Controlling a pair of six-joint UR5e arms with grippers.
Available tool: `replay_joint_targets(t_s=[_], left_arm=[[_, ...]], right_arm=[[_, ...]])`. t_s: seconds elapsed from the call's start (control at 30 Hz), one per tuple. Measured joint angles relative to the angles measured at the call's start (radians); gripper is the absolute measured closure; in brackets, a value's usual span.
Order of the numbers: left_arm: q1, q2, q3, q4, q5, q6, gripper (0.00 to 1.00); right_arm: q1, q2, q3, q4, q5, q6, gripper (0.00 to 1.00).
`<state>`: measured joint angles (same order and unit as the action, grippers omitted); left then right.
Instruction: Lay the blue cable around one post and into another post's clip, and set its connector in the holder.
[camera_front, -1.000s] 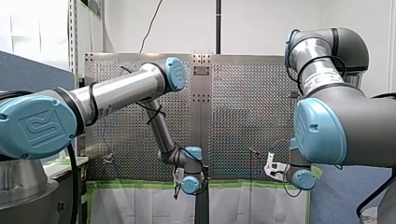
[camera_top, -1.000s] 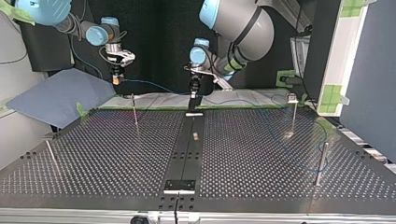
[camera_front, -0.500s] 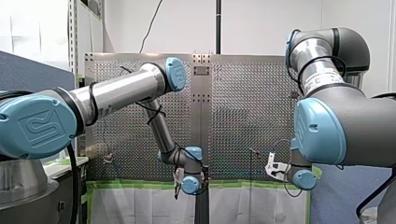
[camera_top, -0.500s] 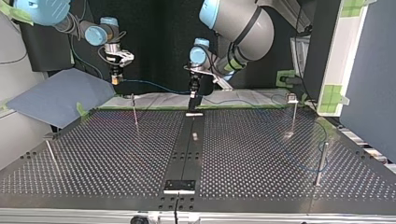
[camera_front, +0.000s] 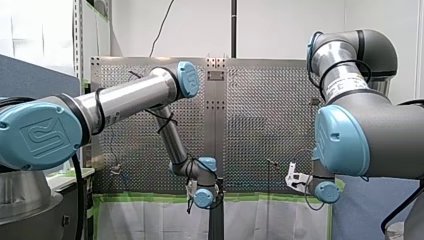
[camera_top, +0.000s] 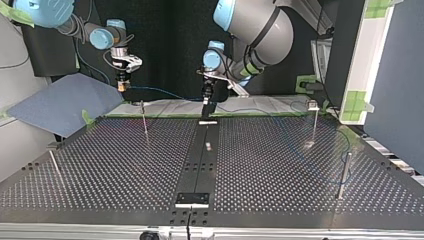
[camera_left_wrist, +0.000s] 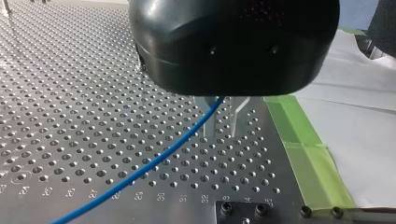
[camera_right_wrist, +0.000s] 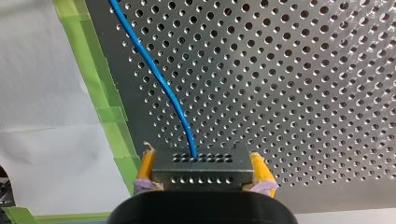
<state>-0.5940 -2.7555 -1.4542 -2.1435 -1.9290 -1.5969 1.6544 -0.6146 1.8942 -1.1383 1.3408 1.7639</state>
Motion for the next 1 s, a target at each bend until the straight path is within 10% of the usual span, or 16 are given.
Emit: replay_joint_targets(t_s=[0.37, 1.0], left_arm=[[0.0, 0.0, 0.0, 0.0, 0.004, 0.0, 0.96], [0.0, 0.0, -0.001, -0.002, 0.018, 0.002, 0.84]], right_arm=[[0.0, 0.0, 0.0, 0.0, 0.0, -0.001, 1.0], [-0.001, 0.0, 0.0, 0.0, -0.001, 0.002, 1.0]])
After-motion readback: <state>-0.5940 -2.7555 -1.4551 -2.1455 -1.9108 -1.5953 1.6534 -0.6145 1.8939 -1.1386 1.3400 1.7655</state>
